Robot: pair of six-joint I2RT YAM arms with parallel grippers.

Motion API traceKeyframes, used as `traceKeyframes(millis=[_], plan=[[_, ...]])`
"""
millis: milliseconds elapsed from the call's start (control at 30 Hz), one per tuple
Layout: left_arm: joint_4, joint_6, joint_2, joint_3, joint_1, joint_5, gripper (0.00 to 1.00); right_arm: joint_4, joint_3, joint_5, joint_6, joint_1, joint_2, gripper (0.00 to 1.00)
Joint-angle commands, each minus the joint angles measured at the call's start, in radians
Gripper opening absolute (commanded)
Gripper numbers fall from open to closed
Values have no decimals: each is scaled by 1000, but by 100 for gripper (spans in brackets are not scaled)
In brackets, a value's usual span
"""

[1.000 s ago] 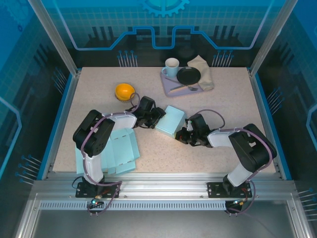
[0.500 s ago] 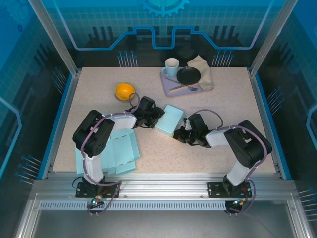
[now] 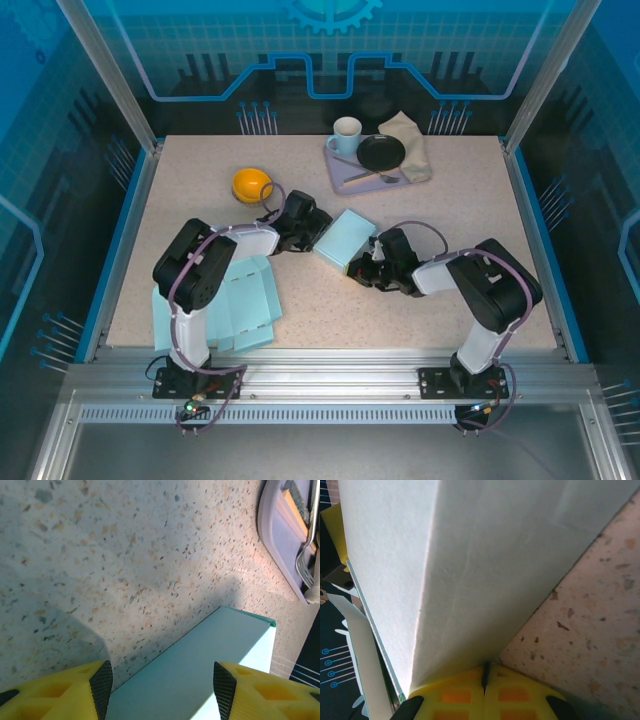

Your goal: Fold the paper box

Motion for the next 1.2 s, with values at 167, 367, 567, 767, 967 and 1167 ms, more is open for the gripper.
traceKeyframes(millis=[167, 367, 567, 767, 967, 1167], plan=[[-243, -53, 141, -75, -194, 272, 59, 136, 24, 166, 43, 95, -123, 2], [-337, 36, 115, -36, -121, 243, 59, -272, 3, 262, -34, 47, -318, 3], [-455, 122, 71, 35, -74, 201, 59, -491, -39, 271, -124, -45, -416, 3], [-534, 182, 32, 76, -59, 165, 60, -602, -71, 265, -222, -118, -505, 4], [-676, 392, -13, 220, -42, 60, 60, -751, 24, 187, -459, -268, -519, 4], [-677, 574, 43, 373, -16, 61, 61, -758, 129, 50, -607, -423, -354, 1]])
